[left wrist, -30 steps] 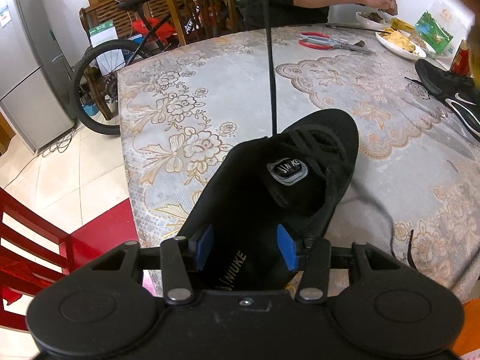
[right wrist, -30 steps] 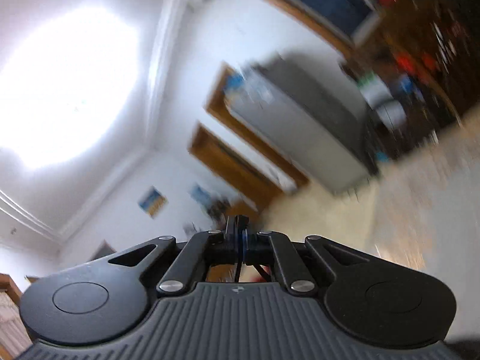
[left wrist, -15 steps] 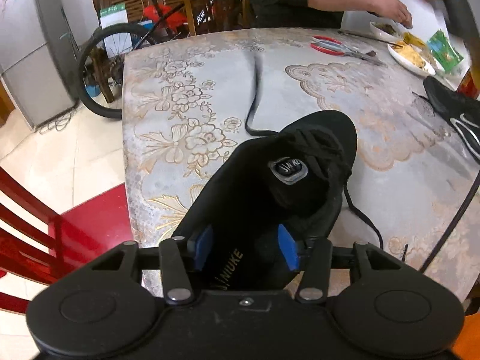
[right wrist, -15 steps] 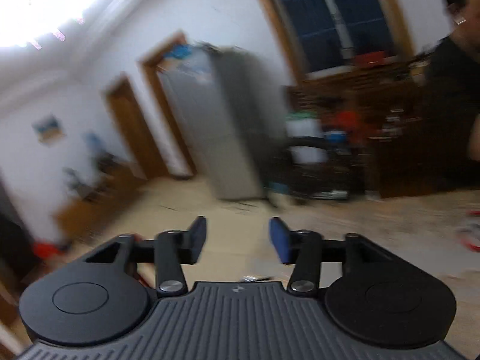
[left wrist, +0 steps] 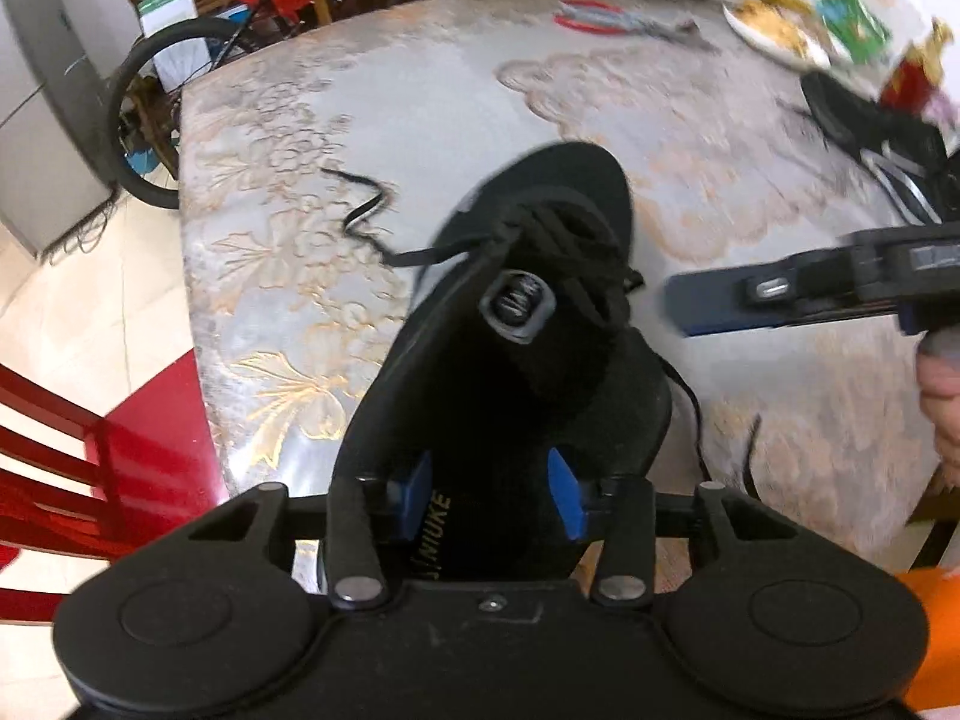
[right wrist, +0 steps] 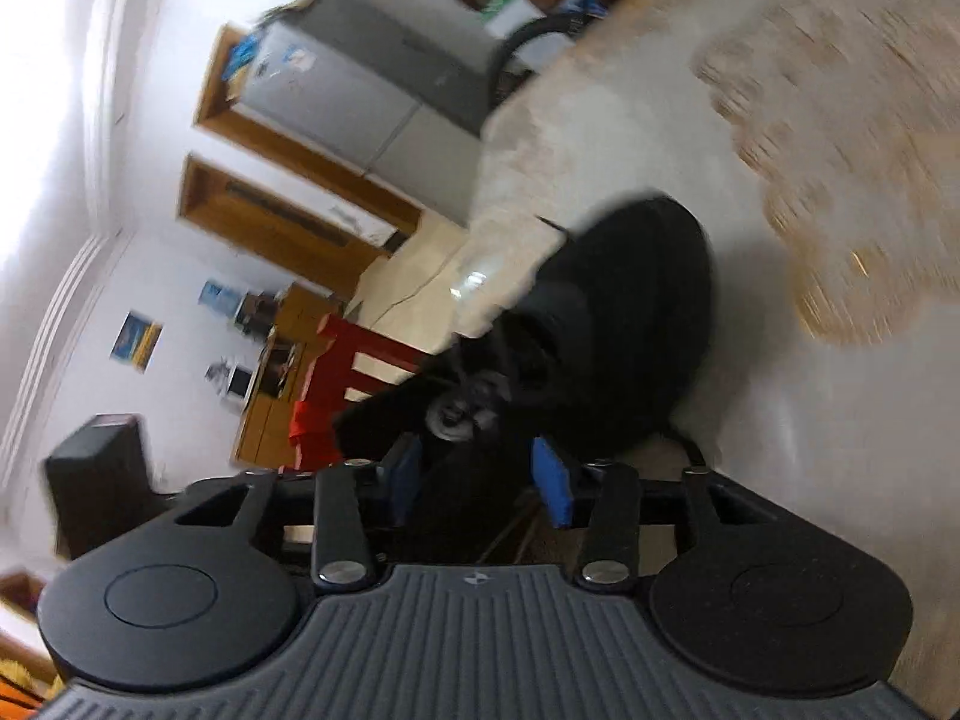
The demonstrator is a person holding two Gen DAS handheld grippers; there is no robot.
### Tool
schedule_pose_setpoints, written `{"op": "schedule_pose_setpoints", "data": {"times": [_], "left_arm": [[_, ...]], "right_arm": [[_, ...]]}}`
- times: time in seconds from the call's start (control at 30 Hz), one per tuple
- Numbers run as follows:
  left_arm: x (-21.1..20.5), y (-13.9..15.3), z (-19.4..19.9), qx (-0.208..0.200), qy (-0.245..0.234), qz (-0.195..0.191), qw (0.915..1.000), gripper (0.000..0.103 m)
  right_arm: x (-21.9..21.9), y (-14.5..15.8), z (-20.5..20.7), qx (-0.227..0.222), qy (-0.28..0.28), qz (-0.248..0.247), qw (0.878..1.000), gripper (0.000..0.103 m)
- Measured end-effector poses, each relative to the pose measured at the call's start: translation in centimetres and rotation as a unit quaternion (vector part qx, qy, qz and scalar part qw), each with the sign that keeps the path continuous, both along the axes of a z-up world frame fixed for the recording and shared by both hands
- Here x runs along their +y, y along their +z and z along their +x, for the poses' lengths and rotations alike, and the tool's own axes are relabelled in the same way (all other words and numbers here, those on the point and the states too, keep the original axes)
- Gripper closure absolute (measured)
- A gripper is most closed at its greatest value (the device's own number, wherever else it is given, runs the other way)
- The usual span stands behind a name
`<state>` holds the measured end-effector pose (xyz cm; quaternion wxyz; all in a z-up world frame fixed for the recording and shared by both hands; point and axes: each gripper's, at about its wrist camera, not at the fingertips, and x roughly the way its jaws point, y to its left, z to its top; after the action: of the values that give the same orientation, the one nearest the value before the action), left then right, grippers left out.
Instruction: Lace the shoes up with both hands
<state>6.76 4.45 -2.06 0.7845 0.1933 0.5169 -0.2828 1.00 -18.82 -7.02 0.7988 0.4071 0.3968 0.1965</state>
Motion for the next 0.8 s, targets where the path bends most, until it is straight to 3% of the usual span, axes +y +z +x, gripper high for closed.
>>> {"op": "schedule_pose_setpoints", "data": {"times": [0.03,0.2,0.27,0.33,0.43,0.47,0.57,0.63,0.73,0.8], "left_arm": [[-0.2,0.0,-0.2,0.002,0.001,0.005,1.0000,0.064],[0.1,0.3,0.1,0.010,0.018,0.015,0.9997,0.063],[0.2,0.3,0.3,0.013,0.026,0.019,0.9994,0.062],[0.3,0.5,0.6,0.012,0.031,0.020,0.9992,0.062],[0.5,0.6,0.5,0.013,0.033,0.016,0.9992,0.061],[0.6,0.5,0.5,0.013,0.033,0.014,0.9993,0.061],[0.7,0.5,0.7,0.017,0.036,0.008,0.9992,0.061],[0.7,0.5,0.7,0.018,0.035,0.007,0.9992,0.060],[0.7,0.5,0.7,0.016,0.030,0.008,0.9994,0.060],[0.7,0.5,0.7,0.014,0.027,0.009,0.9995,0.060]], "right_arm": [[0.1,-0.3,-0.1,0.003,-0.004,0.001,1.000,0.071],[0.9,0.4,-0.3,-0.014,-0.025,0.001,1.000,0.072],[1.5,0.5,-0.1,-0.020,-0.019,-0.009,1.000,0.078],[2.2,0.7,0.0,-0.031,-0.010,-0.002,0.999,0.102],[2.8,1.1,-0.8,-0.064,0.002,-0.023,0.998,0.102],[2.7,1.0,-1.1,-0.077,0.010,-0.014,0.997,0.102],[1.9,0.7,-2.3,-0.123,0.072,0.104,0.984,0.103],[2.0,1.6,-2.7,-0.134,0.066,0.061,0.987,0.096],[1.9,0.8,-1.8,-0.077,0.017,0.002,0.997,0.066],[1.2,-0.1,-1.2,-0.045,-0.015,0.018,0.999,0.065]]}}
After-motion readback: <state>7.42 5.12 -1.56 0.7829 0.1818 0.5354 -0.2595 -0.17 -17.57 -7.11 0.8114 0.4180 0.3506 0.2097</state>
